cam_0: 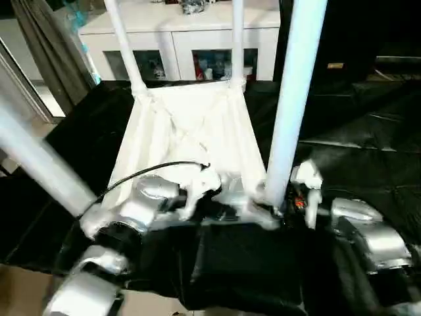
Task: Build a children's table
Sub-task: Rotate leg to tighten
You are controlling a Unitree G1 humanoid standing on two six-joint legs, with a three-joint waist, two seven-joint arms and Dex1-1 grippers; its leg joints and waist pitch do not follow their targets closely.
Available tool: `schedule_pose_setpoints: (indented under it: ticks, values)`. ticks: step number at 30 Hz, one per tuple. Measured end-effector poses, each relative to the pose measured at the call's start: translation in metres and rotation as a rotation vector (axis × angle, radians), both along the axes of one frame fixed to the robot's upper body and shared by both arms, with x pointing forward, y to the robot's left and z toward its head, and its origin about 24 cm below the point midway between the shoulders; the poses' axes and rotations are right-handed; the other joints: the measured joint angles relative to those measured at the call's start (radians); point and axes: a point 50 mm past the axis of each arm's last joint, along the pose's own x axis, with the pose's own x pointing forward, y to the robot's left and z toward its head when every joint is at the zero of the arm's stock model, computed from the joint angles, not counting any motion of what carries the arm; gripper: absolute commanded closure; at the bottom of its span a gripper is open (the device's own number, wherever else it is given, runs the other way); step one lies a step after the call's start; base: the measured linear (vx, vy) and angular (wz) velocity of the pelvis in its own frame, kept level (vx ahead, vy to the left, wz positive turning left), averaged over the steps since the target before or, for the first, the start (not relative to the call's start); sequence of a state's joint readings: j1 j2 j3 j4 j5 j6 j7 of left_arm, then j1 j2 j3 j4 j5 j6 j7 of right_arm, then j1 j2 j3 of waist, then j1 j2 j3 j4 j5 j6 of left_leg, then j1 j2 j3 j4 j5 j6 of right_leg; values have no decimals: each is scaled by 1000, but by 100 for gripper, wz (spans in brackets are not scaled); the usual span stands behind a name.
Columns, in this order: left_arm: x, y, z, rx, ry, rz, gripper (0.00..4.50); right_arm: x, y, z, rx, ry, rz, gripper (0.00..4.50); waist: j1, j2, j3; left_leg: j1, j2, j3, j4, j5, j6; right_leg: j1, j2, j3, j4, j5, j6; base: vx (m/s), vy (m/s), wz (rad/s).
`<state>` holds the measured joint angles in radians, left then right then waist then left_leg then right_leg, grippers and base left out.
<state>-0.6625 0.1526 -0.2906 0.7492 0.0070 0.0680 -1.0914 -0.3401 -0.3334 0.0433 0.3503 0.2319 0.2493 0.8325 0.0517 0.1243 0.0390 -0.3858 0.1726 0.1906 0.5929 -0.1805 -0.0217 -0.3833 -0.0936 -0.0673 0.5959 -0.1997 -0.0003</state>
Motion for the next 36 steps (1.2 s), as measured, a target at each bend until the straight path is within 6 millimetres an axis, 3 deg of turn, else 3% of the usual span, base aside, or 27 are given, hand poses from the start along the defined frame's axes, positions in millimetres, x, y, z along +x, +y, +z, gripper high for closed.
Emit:
schedule_pose_setpoints:
  ticks: [4,10,11,12,17,21,24,25,28,36]
  values:
    - [7,-17,0,-4,-26,118,450,17,6,-4,5,-23,-265,188,-28,-2,-2,2,0,1,0,0,0,0,0,2,-1,0,0,0,0,0]
    - [10,-29,-1,-15,-35,189,450,24,12,-5,-14,-58,-417,188,-40,2,-6,2,0,1,0,0,0,1,0,1,-1,0,0,0,0,0]
    - [10,-29,-1,-17,-34,189,450,24,12,-5,-12,-60,-415,132,-41,3,-6,1,0,1,0,0,0,1,0,1,-1,0,0,0,0,0]
    - [10,-29,-1,-18,-33,188,450,23,12,-5,-9,-60,-412,118,-41,3,-7,1,0,1,0,0,0,2,0,1,-1,0,0,0,0,0]
    - [9,-26,0,-18,-23,149,450,16,8,-5,7,-56,-338,74,-45,3,-7,0,0,1,-1,0,-1,2,0,0,-2,0,0,0,0,0]
    - [5,-14,-1,-26,-7,75,450,4,2,-1,-13,-57,-167,74,-44,9,-5,-1,0,1,-4,0,0,1,0,-1,-4,0,1,0,0,0]
    - [0,-1,0,-20,17,-15,450,-6,-5,3,-34,-37,8,74,-34,10,-5,-1,1,0,-6,2,4,-1,0,-3,-3,-1,2,0,0,0]
    - [-3,3,0,-12,28,-59,450,-10,-7,3,-39,-20,72,74,-23,10,-5,-2,1,0,-6,2,4,-1,1,-3,-3,-1,2,0,0,0]
    - [-6,8,2,8,44,-130,450,-14,-7,5,-32,-10,144,74,-10,11,-4,-2,1,1,-5,2,4,-1,0,-2,-3,-1,2,0,0,0]
    - [-12,17,3,16,91,-198,450,-23,-11,7,13,33,279,120,4,8,-2,-2,0,2,-3,0,1,-1,-1,-1,-2,-1,2,0,0,0]
